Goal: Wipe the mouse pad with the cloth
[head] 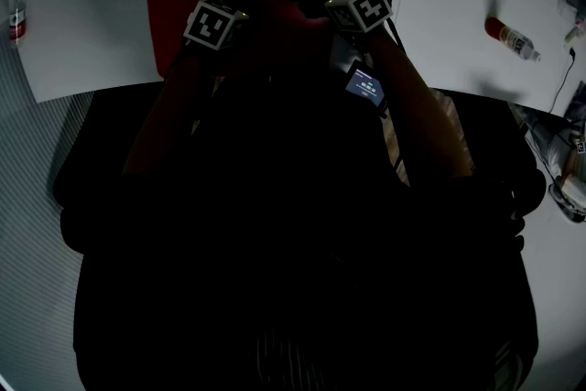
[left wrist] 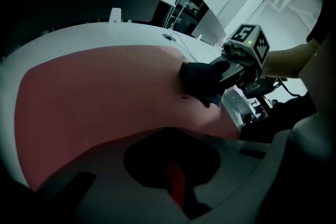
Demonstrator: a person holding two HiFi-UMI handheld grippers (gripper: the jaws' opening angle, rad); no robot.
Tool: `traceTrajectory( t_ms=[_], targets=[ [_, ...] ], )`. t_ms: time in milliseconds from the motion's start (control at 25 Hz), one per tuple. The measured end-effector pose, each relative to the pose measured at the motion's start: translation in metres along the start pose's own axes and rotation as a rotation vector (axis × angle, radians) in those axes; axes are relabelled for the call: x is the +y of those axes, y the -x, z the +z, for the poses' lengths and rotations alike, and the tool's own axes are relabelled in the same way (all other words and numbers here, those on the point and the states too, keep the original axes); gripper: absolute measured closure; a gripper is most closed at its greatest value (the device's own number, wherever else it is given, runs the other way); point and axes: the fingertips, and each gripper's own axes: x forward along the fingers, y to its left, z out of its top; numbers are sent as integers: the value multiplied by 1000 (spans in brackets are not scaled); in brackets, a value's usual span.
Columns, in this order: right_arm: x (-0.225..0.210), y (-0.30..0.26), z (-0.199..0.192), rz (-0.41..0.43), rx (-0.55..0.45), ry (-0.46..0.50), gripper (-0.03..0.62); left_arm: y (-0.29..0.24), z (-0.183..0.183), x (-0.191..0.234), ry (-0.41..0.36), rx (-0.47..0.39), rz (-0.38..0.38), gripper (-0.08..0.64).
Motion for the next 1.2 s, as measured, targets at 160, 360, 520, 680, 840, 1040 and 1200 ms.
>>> traceTrajectory(
  t_ms=[160,360,520,680,840,1040,1200],
  targets=[
    [0,0,0,9,2,-11,526,-1,4,-2,-58,9,22,551],
    [-12,15,21,-35,-4,55,526,-2,4,-4,-106,22,27,551],
    [-47,33,61,-147,-25,172,526,1,18,-5,-118,-24,40,551],
    [-64,21,74,-206,45,303,526,1,13,-4,-106,-10,50,551],
    [-69,11,71,-250,32,345,526,-3,3,-1,-81,12,52,551],
    [-55,7,62,-272,62,380,528,0,7,-3,-83,2,36,551],
    [14,-22,19,-157,136,531,528,0,3,-4,-63,4,21,551]
  ],
)
